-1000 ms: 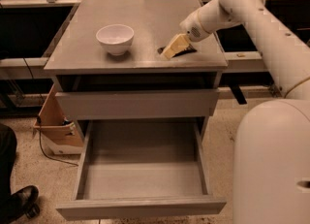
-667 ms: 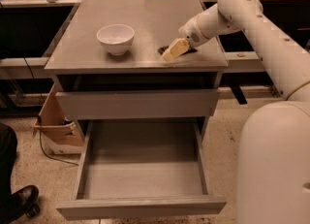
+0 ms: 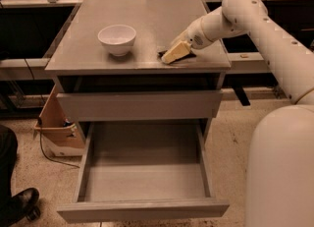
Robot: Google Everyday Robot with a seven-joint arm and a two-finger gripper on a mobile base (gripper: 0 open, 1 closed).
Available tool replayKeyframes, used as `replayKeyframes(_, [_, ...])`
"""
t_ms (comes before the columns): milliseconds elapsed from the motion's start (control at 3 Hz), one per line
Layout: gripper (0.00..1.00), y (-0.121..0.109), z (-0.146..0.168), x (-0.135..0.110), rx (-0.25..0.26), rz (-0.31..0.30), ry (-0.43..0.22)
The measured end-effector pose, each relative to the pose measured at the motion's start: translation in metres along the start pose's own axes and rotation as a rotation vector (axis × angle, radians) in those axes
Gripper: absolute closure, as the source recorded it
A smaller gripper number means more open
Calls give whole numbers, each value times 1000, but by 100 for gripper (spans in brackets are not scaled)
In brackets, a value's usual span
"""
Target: Place rxbar chocolate into middle drawer
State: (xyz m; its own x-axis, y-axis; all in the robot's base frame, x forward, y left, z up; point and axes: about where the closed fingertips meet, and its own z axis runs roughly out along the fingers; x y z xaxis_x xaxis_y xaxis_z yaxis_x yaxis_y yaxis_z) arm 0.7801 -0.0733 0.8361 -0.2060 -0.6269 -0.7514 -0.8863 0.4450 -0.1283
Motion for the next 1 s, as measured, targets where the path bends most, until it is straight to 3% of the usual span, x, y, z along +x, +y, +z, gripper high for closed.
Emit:
replayKeyframes(333, [90,1,-2,-1,0,0,0])
replayKeyframes(667, [100,31,-28,4,-37,-25,-5])
replayKeyframes(1000, [100,102,-87,4,-116,-89,-28])
